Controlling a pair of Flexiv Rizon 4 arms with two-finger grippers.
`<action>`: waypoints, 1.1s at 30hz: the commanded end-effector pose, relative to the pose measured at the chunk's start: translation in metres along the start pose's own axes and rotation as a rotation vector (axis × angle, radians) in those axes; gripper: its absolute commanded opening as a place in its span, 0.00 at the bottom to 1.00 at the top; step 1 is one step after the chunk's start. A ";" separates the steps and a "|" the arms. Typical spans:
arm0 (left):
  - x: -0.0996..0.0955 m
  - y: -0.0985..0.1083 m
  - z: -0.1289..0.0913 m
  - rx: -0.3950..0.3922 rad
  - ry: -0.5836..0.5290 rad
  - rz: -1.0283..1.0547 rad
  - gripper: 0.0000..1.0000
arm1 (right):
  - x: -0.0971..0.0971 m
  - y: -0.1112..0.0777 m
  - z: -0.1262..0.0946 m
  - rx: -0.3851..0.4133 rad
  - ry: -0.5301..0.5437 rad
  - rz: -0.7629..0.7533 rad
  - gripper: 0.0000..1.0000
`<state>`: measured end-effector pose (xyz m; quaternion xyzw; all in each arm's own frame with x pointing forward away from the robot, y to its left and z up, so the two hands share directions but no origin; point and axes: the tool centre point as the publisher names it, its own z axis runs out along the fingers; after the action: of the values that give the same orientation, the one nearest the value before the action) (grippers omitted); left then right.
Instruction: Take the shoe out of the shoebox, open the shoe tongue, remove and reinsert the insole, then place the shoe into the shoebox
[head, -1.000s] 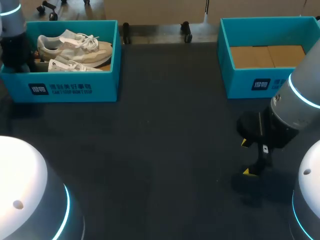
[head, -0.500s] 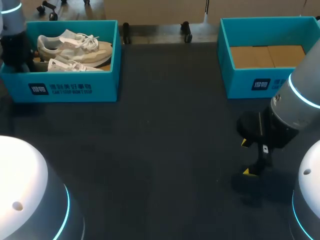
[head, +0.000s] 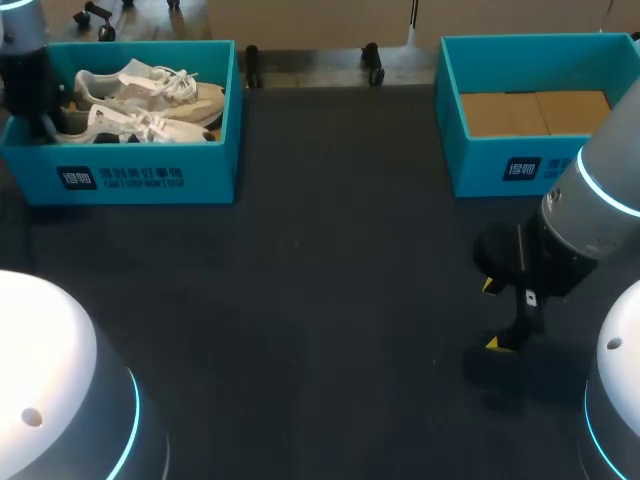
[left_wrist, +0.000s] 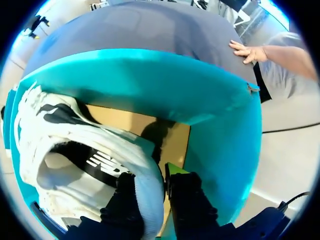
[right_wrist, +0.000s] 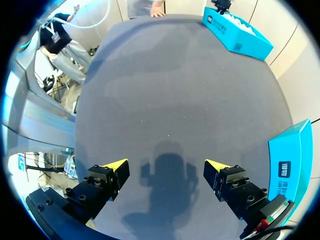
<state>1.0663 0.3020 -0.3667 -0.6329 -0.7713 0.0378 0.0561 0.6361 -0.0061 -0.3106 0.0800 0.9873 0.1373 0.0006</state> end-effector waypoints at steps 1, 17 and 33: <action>0.000 0.006 -0.008 0.019 0.000 -0.018 0.00 | 0.001 0.000 0.001 0.000 -0.002 -0.001 1.00; -0.008 0.008 -0.009 0.042 0.031 -0.115 0.00 | 0.001 0.000 0.001 0.000 -0.002 -0.001 1.00; -0.010 0.016 -0.009 0.025 0.055 -0.238 0.00 | 0.001 0.000 0.001 0.000 -0.002 -0.001 1.00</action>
<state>1.0823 0.2968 -0.3608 -0.5375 -0.8385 0.0232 0.0861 0.6361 -0.0061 -0.3106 0.0800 0.9873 0.1373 0.0006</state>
